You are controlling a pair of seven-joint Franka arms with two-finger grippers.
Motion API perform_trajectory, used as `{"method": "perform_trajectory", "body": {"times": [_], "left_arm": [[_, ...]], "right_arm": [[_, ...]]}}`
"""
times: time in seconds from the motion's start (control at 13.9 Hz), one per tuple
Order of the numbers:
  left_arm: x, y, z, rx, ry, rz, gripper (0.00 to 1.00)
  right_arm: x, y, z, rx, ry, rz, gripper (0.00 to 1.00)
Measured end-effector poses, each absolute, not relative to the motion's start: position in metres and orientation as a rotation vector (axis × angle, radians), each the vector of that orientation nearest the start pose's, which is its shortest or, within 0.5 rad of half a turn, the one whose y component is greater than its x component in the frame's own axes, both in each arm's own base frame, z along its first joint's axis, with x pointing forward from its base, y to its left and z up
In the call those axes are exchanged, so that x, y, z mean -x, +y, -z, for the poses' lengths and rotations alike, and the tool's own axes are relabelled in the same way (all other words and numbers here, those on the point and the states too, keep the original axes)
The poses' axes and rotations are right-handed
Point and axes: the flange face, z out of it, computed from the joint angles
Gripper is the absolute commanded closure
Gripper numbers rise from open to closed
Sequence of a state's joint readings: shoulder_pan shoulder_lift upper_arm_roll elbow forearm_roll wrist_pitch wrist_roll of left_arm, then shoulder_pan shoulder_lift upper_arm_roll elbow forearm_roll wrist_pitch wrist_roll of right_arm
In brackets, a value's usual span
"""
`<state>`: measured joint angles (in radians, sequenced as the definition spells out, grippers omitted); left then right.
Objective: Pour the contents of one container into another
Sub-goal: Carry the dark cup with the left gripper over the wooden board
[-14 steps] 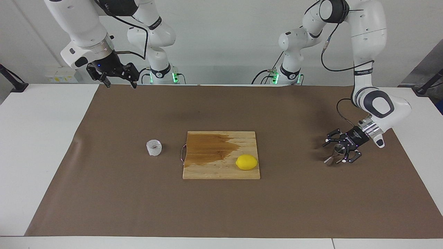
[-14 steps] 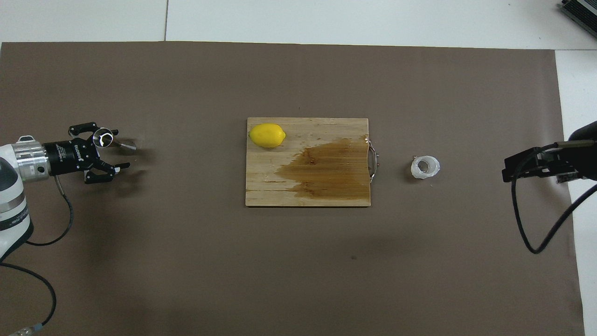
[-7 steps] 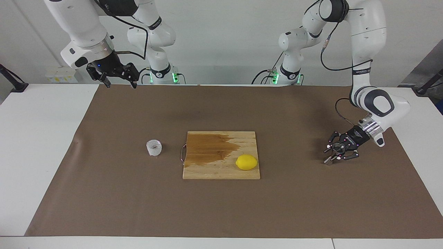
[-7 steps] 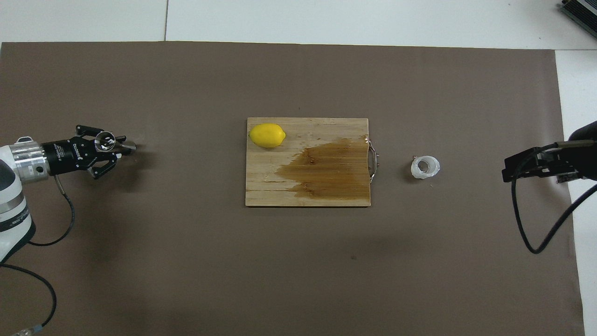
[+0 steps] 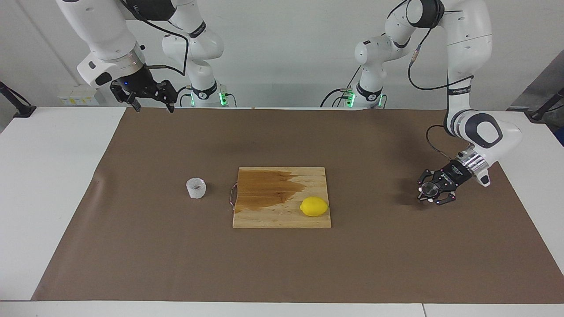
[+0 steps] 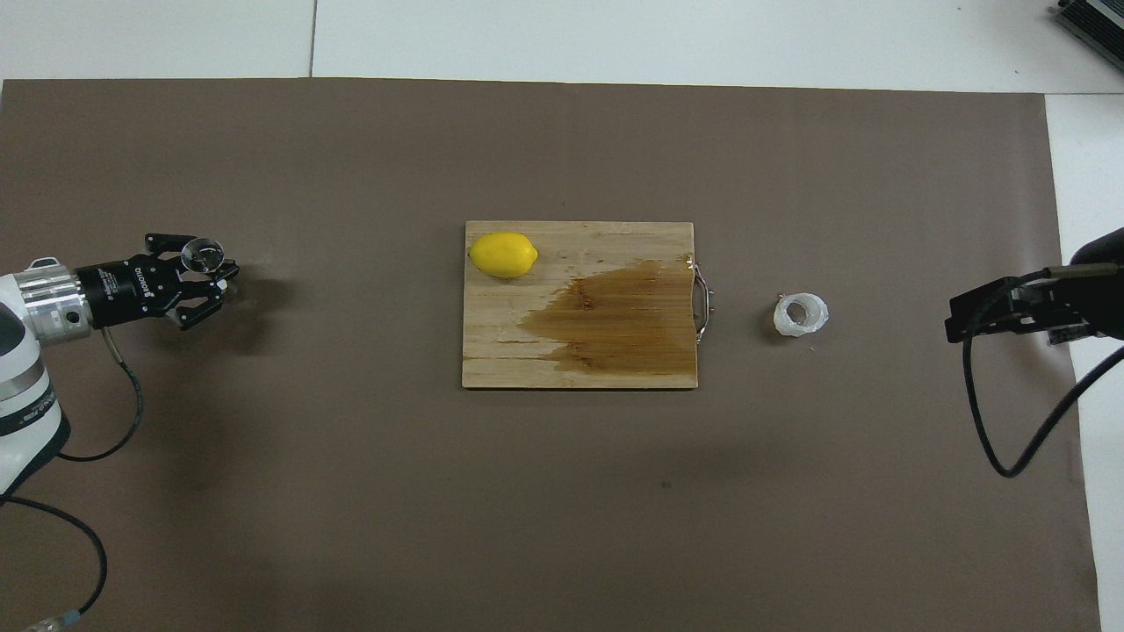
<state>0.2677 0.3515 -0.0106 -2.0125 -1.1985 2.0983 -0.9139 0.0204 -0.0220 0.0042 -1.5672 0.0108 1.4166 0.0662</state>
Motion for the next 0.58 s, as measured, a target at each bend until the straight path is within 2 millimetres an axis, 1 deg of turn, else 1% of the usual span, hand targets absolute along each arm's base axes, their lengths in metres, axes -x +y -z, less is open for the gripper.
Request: {"method": "perform_trajectory", "body": {"times": [0.14,0.29,0.43,0.58], "left_arm": [[-0.585,0.102,-0.284,-1.235,1.859,0.662,1.00],[-0.588,0.087,-0.290,-1.228,1.820,0.695,1.00],[-0.592,0.062,-0.301,-1.227,1.768,0.727,1.00],[-0.597,0.027,-0.318,-1.250,1.713,0.745,1.00]], "right_arm": [[-0.531,0.014,-0.626,3.130,0.064,-0.202,0.00],[-0.531,0.014,-0.626,3.130,0.064,-0.202,0.00],[-0.531,0.014,-0.626,3.130,0.064,-0.202,0.00],[-0.531,0.014,-0.626,3.130,0.064,-0.202,0.00]]}}
